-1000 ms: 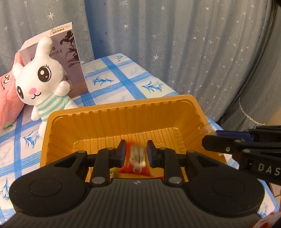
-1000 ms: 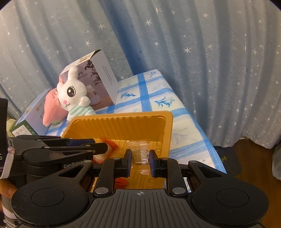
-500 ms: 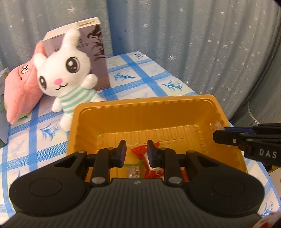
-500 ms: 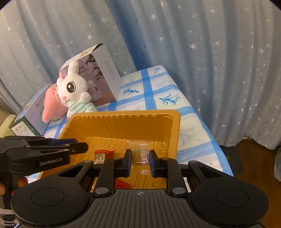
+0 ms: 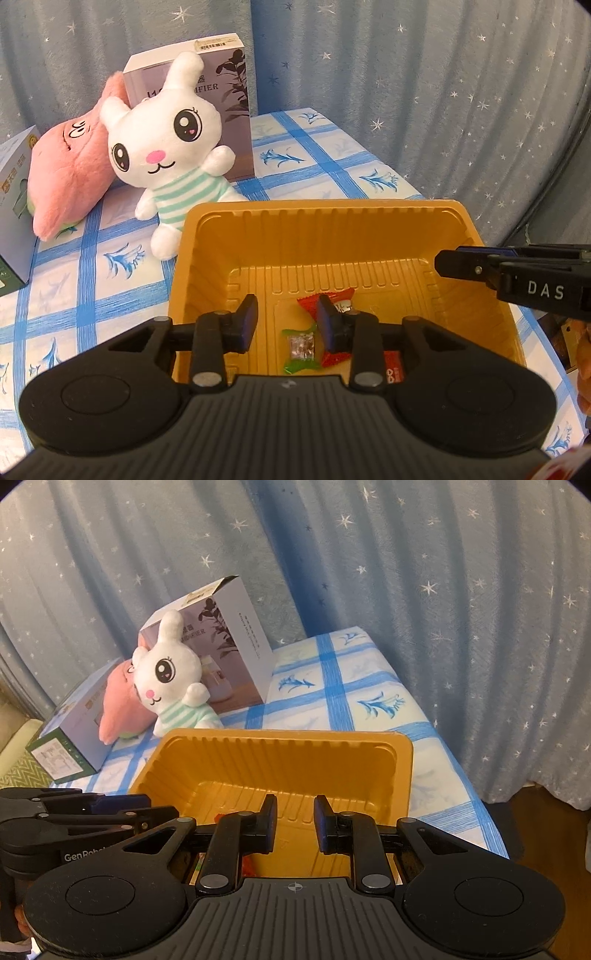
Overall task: Organize snacks
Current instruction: 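Open the left gripper into the tray while the right releases the clear candy, then withdraw both grippers from the tray toward the remaining snacks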
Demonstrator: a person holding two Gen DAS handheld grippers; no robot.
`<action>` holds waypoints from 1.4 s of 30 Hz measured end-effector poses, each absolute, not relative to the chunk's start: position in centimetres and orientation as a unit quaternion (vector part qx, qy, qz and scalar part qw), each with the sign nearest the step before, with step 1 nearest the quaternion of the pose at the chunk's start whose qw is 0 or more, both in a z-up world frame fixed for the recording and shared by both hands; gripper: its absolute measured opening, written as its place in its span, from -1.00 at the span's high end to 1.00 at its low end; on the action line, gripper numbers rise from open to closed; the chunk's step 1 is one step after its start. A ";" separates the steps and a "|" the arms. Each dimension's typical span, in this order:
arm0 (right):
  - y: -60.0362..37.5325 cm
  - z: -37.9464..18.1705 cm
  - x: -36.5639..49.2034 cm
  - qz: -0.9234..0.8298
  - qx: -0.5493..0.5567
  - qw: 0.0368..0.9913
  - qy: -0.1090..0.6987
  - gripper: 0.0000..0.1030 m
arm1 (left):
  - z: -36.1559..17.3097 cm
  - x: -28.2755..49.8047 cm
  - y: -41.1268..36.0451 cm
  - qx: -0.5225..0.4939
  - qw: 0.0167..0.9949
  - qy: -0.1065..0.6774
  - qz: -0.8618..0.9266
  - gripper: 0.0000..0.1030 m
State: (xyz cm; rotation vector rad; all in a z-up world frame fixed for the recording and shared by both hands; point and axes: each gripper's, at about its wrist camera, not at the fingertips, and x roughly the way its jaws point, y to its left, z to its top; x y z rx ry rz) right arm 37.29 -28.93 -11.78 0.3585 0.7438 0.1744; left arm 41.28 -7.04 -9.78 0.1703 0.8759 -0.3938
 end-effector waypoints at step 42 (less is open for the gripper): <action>-27.5 -9.0 18.8 0.127 0.126 0.904 0.389 -0.31 | -4.5 20.5 -0.1 0.019 0.892 0.418 -0.170 0.28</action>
